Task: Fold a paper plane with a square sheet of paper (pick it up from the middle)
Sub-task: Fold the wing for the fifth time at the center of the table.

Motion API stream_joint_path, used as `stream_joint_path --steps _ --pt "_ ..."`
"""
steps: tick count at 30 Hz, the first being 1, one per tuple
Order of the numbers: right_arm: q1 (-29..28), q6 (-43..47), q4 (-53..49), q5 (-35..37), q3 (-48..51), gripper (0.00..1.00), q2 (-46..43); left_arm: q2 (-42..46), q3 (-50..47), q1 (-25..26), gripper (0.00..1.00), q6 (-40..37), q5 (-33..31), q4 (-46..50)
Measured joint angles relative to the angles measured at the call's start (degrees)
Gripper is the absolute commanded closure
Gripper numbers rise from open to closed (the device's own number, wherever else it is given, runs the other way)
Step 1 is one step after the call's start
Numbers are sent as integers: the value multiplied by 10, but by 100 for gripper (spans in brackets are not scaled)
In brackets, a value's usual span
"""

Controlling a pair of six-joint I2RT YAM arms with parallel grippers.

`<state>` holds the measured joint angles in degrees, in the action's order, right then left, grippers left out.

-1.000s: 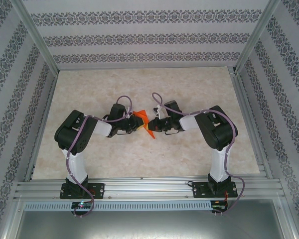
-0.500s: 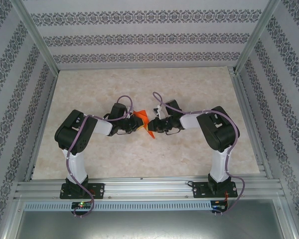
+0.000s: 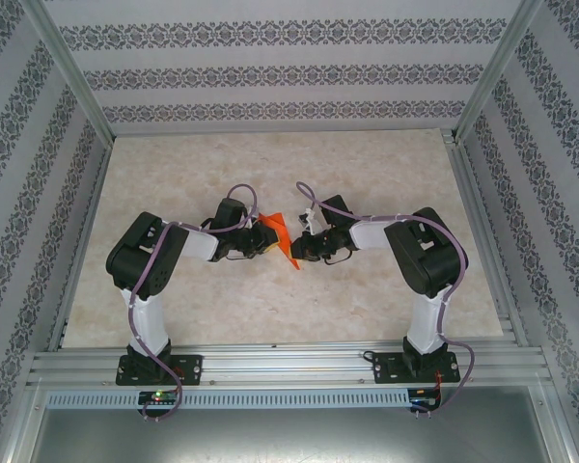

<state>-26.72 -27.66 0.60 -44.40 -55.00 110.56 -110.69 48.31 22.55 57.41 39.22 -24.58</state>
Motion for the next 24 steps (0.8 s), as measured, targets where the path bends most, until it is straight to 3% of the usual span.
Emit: stream_joint_path --steps 9,24 --pt "17 -35 49 -34 18 100 8 0 -1 0 77 0 10 -21" --pt "34 -115 132 -81 38 100 15 0 -16 21 78 0 32 -111"
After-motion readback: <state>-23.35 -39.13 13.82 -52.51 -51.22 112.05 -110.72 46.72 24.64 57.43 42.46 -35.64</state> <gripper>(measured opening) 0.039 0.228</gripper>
